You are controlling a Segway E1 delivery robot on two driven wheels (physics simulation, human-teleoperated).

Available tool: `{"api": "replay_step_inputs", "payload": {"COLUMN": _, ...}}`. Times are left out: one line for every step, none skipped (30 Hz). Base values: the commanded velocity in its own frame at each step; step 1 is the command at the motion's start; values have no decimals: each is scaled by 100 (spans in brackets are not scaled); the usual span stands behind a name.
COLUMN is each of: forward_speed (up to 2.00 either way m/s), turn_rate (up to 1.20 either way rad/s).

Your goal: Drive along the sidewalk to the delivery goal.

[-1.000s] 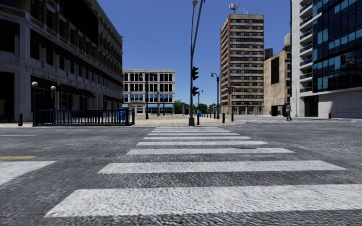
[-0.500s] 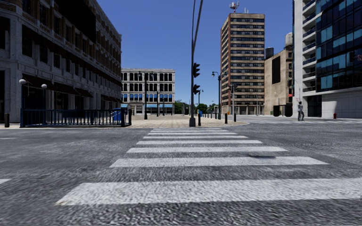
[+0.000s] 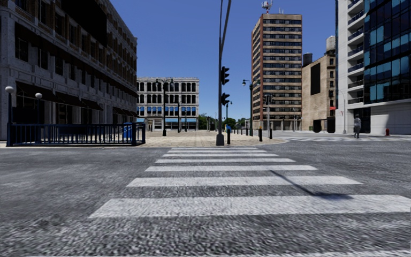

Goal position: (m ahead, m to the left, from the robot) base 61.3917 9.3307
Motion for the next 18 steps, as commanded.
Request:
{"api": "replay_step_inputs", "payload": {"forward_speed": 164, "turn_rate": 17}}
{"api": "replay_step_inputs", "payload": {"forward_speed": 164, "turn_rate": 18}}
{"api": "replay_step_inputs", "payload": {"forward_speed": 164, "turn_rate": 21}}
{"api": "replay_step_inputs", "payload": {"forward_speed": 164, "turn_rate": 24}}
{"api": "replay_step_inputs", "payload": {"forward_speed": 164, "turn_rate": 25}}
{"api": "replay_step_inputs", "payload": {"forward_speed": 164, "turn_rate": 25}}
{"api": "replay_step_inputs", "payload": {"forward_speed": 164, "turn_rate": 25}}
{"api": "replay_step_inputs", "payload": {"forward_speed": 164, "turn_rate": 25}}
{"api": "replay_step_inputs", "payload": {"forward_speed": 164, "turn_rate": 25}}
{"api": "replay_step_inputs", "payload": {"forward_speed": 164, "turn_rate": 25}}
{"api": "replay_step_inputs", "payload": {"forward_speed": 164, "turn_rate": 25}}
{"api": "replay_step_inputs", "payload": {"forward_speed": 164, "turn_rate": 25}}
{"api": "replay_step_inputs", "payload": {"forward_speed": 164, "turn_rate": 25}}
{"api": "replay_step_inputs", "payload": {"forward_speed": 164, "turn_rate": 25}}
{"api": "replay_step_inputs", "payload": {"forward_speed": 164, "turn_rate": 25}}
{"api": "replay_step_inputs", "payload": {"forward_speed": 164, "turn_rate": 25}}
{"api": "replay_step_inputs", "payload": {"forward_speed": 164, "turn_rate": 12}}
{"api": "replay_step_inputs", "payload": {"forward_speed": 164, "turn_rate": 2}}
